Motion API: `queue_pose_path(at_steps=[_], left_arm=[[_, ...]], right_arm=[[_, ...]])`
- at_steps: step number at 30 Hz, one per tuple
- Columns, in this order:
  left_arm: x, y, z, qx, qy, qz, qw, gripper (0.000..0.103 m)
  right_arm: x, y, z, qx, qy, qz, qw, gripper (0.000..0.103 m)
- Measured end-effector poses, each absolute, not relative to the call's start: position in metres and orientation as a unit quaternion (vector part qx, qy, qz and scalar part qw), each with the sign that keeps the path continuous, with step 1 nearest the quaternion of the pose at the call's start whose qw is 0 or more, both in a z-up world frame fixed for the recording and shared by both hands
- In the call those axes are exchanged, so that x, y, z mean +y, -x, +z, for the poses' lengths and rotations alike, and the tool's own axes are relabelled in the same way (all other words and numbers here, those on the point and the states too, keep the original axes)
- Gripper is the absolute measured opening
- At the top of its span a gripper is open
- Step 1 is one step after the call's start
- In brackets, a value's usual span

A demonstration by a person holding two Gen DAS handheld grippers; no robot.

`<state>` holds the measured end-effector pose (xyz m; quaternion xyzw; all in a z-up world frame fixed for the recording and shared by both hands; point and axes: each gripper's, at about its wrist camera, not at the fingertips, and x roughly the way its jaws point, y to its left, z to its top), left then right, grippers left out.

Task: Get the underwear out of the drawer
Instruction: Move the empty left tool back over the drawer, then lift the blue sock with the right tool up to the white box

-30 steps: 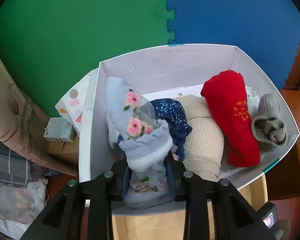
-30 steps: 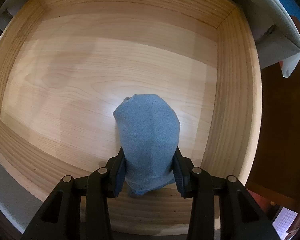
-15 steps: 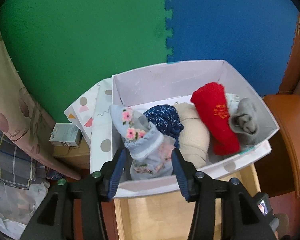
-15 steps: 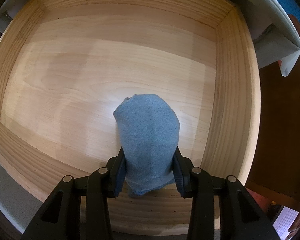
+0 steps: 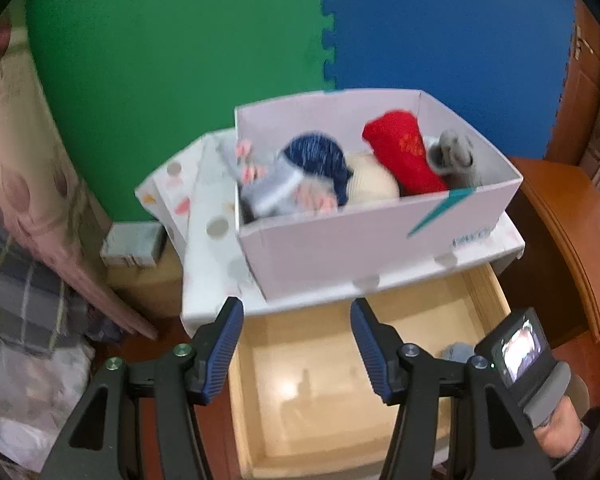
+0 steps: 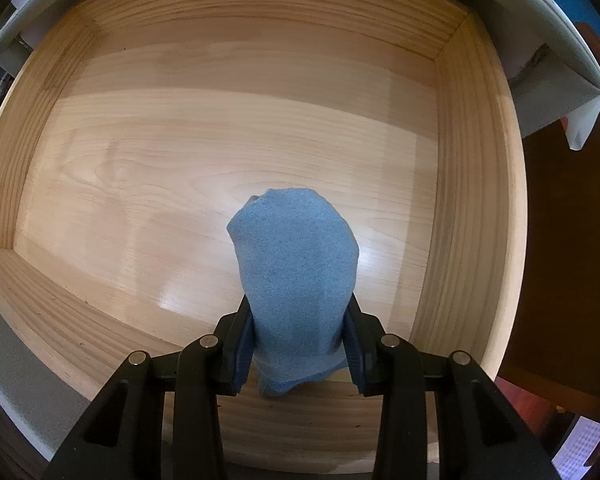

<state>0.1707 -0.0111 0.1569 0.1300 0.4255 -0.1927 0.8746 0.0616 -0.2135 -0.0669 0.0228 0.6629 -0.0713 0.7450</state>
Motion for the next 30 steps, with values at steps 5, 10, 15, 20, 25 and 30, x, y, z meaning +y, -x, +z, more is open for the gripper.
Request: queue_pose_path(at_steps=[5,10,15,20,25,30], left_arm=[[0.007,-0.162,0.131,0.437,-0.103,-0.175,0.876,0.057],[0.015,-0.151,0.09,0.457,-0.107,-0.151,0.87,0.057],[0.016,-0.141,0.048,0.475,-0.117,-0.13,0.862,0.057],[0.017,-0.136,0.017,0.492,-0.117,-0.118,0.855,0.057],[0.023,-0.138,0.001,0.499,-0.109,-0.115,0.852,0.057],[0.027,-0.139,-0.01,0.496,-0.125,-0.114,0.852,0.057]], right_arm=[[-0.218,-0.059,-0.065,0.657,-0.034,-0.068,0.75,0.036],[-0.219,-0.061,-0.062,0.656,-0.024,-0.071,0.751,0.036],[-0.223,-0.058,-0.058,0.648,-0.038,-0.071,0.757,0.036],[-0.234,-0.051,-0.042,0.639,-0.049,-0.065,0.765,0.036],[-0.246,-0.045,-0.012,0.619,-0.046,-0.059,0.782,0.036],[-0.254,-0.04,0.024,0.601,-0.046,-0.048,0.797,0.036]])
